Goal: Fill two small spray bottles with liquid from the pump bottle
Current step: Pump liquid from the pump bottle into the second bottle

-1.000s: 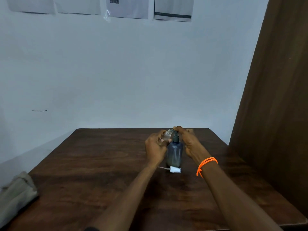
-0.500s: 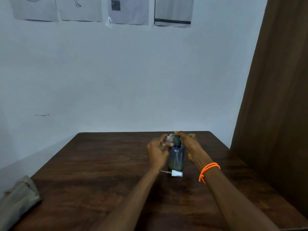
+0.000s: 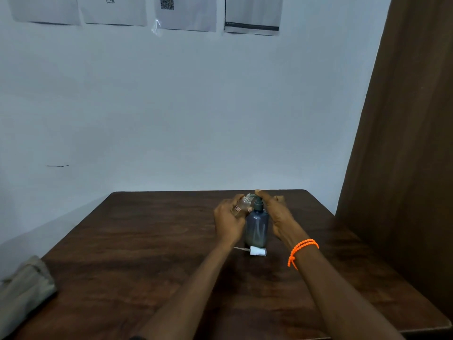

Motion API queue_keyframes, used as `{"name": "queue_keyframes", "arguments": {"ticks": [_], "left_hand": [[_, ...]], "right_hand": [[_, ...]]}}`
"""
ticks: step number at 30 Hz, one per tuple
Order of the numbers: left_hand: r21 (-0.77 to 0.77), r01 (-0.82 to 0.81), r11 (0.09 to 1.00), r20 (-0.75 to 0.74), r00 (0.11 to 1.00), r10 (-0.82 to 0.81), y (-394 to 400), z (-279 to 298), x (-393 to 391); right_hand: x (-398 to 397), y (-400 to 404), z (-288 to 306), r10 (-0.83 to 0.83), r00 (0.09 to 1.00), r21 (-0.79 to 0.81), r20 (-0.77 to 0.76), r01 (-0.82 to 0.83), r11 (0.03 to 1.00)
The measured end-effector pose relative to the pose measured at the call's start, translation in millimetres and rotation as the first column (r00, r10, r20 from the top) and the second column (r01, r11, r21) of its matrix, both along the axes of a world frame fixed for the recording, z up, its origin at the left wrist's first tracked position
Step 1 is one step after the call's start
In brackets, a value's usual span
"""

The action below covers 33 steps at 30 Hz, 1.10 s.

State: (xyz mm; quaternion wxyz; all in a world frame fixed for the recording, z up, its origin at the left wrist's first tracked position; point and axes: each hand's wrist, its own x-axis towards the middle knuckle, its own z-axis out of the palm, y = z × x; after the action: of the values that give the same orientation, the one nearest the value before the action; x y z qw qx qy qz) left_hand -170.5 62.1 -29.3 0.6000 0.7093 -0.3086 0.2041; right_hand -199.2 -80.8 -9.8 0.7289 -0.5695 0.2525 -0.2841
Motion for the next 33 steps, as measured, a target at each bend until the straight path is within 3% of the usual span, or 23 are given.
{"name": "queue_keyframes", "arguments": {"ticks": [33], "left_hand": [[-0.017, 0.044, 0.999, 0.028, 0.999, -0.044, 1.7, 0.5, -1.3]], "right_hand": [[-0.3, 1.0, -5.0, 0.052, 0.995, 0.09, 0.08, -0.059, 0.994]]}}
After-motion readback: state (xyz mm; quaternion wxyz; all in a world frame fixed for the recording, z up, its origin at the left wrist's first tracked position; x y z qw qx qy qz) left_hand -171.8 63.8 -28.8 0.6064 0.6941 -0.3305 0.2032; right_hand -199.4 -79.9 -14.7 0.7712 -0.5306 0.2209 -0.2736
